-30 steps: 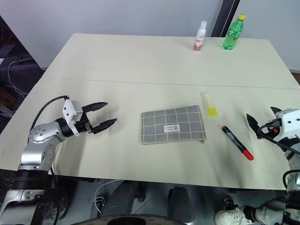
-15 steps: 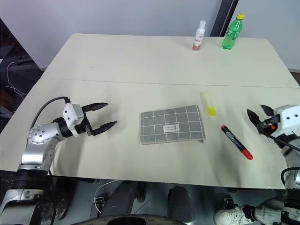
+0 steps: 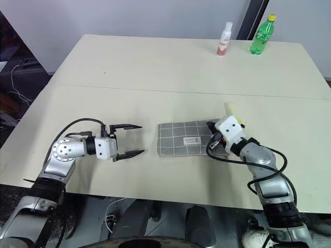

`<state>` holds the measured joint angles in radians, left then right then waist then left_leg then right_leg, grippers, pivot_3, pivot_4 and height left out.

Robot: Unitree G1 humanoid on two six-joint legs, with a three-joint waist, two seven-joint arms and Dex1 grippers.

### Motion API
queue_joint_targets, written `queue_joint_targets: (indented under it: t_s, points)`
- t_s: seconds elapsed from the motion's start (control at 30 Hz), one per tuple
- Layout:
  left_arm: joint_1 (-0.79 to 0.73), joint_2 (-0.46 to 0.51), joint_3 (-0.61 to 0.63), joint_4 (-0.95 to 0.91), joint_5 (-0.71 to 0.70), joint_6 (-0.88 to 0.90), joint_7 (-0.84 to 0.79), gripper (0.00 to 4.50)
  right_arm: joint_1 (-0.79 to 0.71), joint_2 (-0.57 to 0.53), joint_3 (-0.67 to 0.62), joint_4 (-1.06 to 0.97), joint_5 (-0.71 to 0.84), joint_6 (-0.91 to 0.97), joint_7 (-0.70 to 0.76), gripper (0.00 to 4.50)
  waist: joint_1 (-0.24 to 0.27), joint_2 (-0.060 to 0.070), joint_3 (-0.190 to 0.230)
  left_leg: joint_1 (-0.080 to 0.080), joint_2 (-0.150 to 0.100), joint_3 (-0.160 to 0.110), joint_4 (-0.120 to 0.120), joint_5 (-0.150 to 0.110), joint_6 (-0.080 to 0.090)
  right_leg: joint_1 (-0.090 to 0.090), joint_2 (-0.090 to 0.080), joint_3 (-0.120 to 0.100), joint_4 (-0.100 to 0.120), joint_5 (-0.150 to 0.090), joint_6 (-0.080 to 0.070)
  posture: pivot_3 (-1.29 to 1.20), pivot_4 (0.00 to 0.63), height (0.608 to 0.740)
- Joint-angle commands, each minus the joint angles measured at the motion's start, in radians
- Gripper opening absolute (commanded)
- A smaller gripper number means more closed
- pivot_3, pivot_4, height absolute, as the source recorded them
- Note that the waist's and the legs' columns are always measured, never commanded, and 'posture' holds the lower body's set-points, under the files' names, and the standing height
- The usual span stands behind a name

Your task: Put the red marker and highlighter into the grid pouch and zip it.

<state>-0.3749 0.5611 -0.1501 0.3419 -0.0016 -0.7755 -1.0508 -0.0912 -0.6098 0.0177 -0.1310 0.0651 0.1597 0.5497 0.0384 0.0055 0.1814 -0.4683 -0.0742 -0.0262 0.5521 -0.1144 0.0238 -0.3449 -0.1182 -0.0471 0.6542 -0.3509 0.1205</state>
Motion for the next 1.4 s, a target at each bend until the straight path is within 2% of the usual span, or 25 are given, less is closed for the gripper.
queue_joint_targets:
  t_s: [0.03, 0.33, 0.63, 0.73, 0.8, 0.83, 0.93, 1.1, 1.17, 1.23, 1.27, 1.33, 1.4]
  points:
    - [-0.041, -0.006, -0.030, 0.043, 0.038, -0.102, 0.041, 4.19, 0.030, -0.043, 0.030, -0.003, -0.081, -0.053, 0.017, 0.03, 0.003, 0.000, 0.000, 0.001, 0.000, 0.000, 0.000, 0.000, 0.000, 0.000, 0.000, 0.000, 0.001, 0.000, 0.000, 0.00, 0.150, 0.740]
    - [-0.134, -0.089, -0.123, 0.158, 0.110, -0.201, 0.130, 4.19, 0.034, -0.020, 0.057, -0.013, -0.123, -0.071, 0.016, 0.03, 0.001, -0.001, 0.000, 0.005, 0.001, 0.000, 0.001, 0.000, 0.000, 0.006, 0.001, -0.002, 0.001, 0.002, 0.003, 0.00, 0.150, 0.740]
    - [-0.227, -0.170, -0.216, 0.302, 0.125, -0.252, 0.137, 4.19, 0.014, -0.002, 0.035, -0.033, -0.116, -0.049, 0.014, 0.03, 0.000, -0.001, 0.000, 0.006, 0.001, -0.001, 0.003, 0.000, 0.000, 0.007, 0.001, -0.003, 0.001, 0.002, 0.004, 0.00, 0.150, 0.740]
    - [-0.255, -0.191, -0.238, 0.348, 0.128, -0.258, 0.135, 3.26, 0.018, -0.003, 0.037, -0.034, -0.122, -0.050, 0.014, 0.00, 0.000, -0.001, 0.000, 0.005, 0.001, -0.001, 0.004, 0.000, 0.000, 0.007, 0.002, -0.004, 0.002, 0.002, 0.004, 0.00, 0.150, 0.740]
    - [-0.268, -0.193, -0.247, 0.371, 0.135, -0.256, 0.137, 2.16, 0.022, -0.003, 0.036, -0.036, -0.124, -0.049, 0.011, 0.00, 0.000, -0.001, 0.000, 0.005, 0.001, -0.001, 0.005, 0.000, 0.000, 0.007, 0.002, -0.004, 0.002, 0.002, 0.004, 0.00, 0.150, 0.740]
    - [-0.271, -0.190, -0.250, 0.380, 0.138, -0.262, 0.135, 1.78, 0.024, -0.004, 0.034, -0.039, -0.124, -0.048, 0.010, 0.00, 0.000, -0.001, 0.000, 0.005, 0.001, -0.001, 0.005, 0.000, 0.000, 0.008, 0.002, -0.004, 0.002, 0.002, 0.004, 0.00, 0.150, 0.740]
    - [-0.273, -0.182, -0.252, 0.394, 0.112, -0.257, 0.120, 0.08, 0.032, -0.005, 0.028, -0.050, -0.121, -0.049, 0.010, 0.00, 0.000, -0.001, 0.000, 0.006, 0.001, -0.001, 0.005, 0.000, 0.000, 0.008, 0.002, -0.004, 0.002, 0.002, 0.004, 0.00, 0.150, 0.740]
    - [-0.266, -0.179, -0.247, 0.390, 0.073, -0.238, 0.104, 0.08, 0.043, -0.007, 0.006, -0.084, -0.081, -0.060, 0.031, 0.00, -0.001, -0.001, 0.000, 0.006, 0.001, -0.001, 0.005, 0.000, 0.000, 0.008, 0.003, -0.004, 0.003, 0.002, 0.004, 0.00, 0.150, 0.740]
    - [-0.258, -0.177, -0.235, 0.368, 0.048, -0.217, 0.101, 0.08, 0.048, 0.009, -0.032, -0.147, 0.017, -0.016, 0.066, 0.00, -0.001, -0.001, 0.000, 0.005, 0.001, -0.002, 0.006, 0.000, 0.000, 0.008, 0.003, -0.004, 0.003, 0.002, 0.004, 0.00, 0.150, 0.740]
    - [-0.247, -0.164, -0.215, 0.341, 0.032, -0.189, 0.112, 0.00, 0.058, 0.026, -0.090, -0.229, 0.131, 0.059, 0.081, 0.54, -0.003, -0.001, 0.000, 0.005, 0.001, -0.002, 0.006, 0.000, 0.001, 0.008, 0.002, -0.004, 0.003, 0.002, 0.004, 0.00, 0.150, 0.740]
    - [-0.240, -0.154, -0.208, 0.328, 0.029, -0.182, 0.116, 0.00, 0.069, 0.024, -0.114, -0.267, 0.170, 0.091, 0.088, 0.96, -0.003, -0.001, 0.000, 0.005, 0.001, -0.002, 0.006, 0.000, 0.001, 0.008, 0.002, -0.004, 0.003, 0.002, 0.004, 0.00, 0.150, 0.740]
    - [-0.223, -0.136, -0.191, 0.303, 0.029, -0.161, 0.132, 0.00, 0.106, 0.010, -0.168, -0.334, 0.252, 0.155, 0.109, 1.82, -0.001, -0.001, 0.000, 0.005, 0.001, -0.003, 0.006, 0.000, 0.001, 0.008, 0.002, -0.004, 0.003, 0.002, 0.004, 0.00, 0.150, 0.740]
    - [-0.201, -0.122, -0.167, 0.272, 0.030, -0.126, 0.158, 0.00, 0.169, -0.016, -0.230, -0.387, 0.310, 0.217, 0.129, 2.92, 0.001, -0.001, 0.000, 0.005, 0.001, -0.003, 0.006, 0.000, 0.001, 0.008, 0.001, -0.004, 0.003, 0.002, 0.004, 0.00, 0.150, 0.740]
